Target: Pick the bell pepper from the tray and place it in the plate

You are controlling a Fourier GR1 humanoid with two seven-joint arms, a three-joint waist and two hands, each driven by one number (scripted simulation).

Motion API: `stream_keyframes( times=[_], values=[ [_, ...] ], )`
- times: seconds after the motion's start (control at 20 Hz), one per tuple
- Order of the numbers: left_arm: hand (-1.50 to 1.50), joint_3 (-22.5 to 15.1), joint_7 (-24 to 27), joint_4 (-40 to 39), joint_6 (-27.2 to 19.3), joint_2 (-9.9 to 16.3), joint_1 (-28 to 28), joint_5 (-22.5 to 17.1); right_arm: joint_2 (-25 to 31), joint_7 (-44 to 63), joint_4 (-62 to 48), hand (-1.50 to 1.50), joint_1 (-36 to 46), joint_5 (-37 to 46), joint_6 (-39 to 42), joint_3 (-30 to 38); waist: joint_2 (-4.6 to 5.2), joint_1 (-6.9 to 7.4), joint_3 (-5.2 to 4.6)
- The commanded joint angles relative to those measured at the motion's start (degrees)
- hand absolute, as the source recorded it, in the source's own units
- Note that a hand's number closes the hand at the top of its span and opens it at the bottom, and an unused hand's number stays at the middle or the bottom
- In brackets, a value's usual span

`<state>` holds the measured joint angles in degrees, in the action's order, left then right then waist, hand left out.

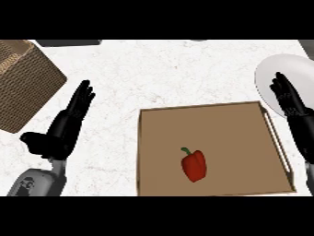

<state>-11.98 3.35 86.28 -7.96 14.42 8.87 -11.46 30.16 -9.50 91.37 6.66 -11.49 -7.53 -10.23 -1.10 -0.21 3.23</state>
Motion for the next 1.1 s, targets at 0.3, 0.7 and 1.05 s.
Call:
stream_keyframes(
  times=[0.3, 0.7, 1.05],
  values=[
    [0.0, 1.9, -6.41, -4.57, -0.85, 3.81, -0.93, 1.35, 11.03, -4.56, 2.17, 1.5, 14.27, 12.44, 14.18, -7.82, -0.21, 4.45, -4.37],
    [0.0, 6.1, -9.84, -9.35, 0.13, 5.34, 2.67, 0.65, -4.8, -25.46, -25.16, -1.5, 12.38, 4.15, 25.11, -9.28, 1.49, 1.16, -3.18],
    [0.0, 8.8, -11.71, -5.31, 2.97, 7.37, 0.47, -1.38, 2.15, -30.32, -24.67, -1.5, 12.03, 16.9, 25.76, -11.98, 1.11, 0.67, -3.21]
  ],
)
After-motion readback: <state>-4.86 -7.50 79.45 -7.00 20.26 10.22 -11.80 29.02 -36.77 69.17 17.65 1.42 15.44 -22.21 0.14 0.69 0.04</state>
